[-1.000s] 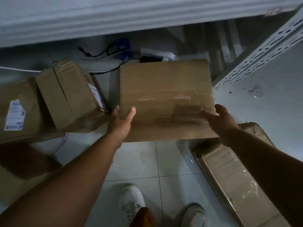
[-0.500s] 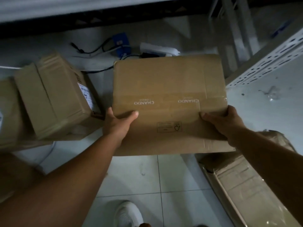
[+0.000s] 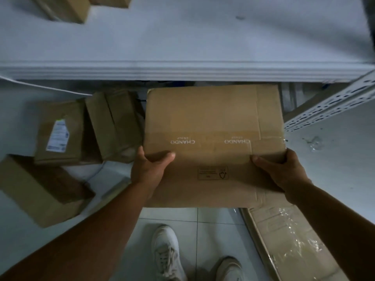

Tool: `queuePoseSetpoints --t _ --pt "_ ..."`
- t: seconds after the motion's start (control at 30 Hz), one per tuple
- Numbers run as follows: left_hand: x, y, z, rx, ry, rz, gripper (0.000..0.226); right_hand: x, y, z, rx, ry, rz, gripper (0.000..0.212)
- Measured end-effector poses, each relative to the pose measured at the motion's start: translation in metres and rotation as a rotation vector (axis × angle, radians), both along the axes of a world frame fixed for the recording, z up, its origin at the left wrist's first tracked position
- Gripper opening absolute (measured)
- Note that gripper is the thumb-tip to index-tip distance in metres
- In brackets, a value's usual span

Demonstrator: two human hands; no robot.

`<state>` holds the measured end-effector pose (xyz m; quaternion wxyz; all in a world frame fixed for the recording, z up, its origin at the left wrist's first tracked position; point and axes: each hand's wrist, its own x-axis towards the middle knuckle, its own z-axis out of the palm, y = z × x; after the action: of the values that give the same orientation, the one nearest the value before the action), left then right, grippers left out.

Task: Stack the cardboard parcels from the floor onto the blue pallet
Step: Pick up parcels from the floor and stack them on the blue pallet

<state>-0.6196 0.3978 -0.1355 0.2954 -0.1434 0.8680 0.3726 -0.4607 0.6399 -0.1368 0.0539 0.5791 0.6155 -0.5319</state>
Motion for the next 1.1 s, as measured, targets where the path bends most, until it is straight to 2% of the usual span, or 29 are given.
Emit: queuePoseSetpoints --t 0.2,0.33,0.6,0.87,1.1 --pt "0.034 -0.037 0.065 -0.034 0.051 0.054 0.085 0.009 -0.022 0.068 -0.043 0.004 0.112 0.079" --pt "0.065 -0.066 0.105 -0.026 0.041 0.131 0.084 0.017 -0.042 0.107 -0.053 -0.003 0.220 0.073" --pt "0.117 -0.138 0.173 -0.037 0.029 0.379 0.079 0.007 -0.096 0.161 -0.017 -0.008 0.457 0.083" --pt "0.170 -0.235 0.227 -0.007 0.058 0.601 0.079 0.000 -0.190 0.224 0.015 0.029 0.698 0.080" --pt "0.227 -0.349 0.273 0.018 0.117 0.749 0.080 0.009 -0.307 0.271 0.086 0.032 0.920 0.083"
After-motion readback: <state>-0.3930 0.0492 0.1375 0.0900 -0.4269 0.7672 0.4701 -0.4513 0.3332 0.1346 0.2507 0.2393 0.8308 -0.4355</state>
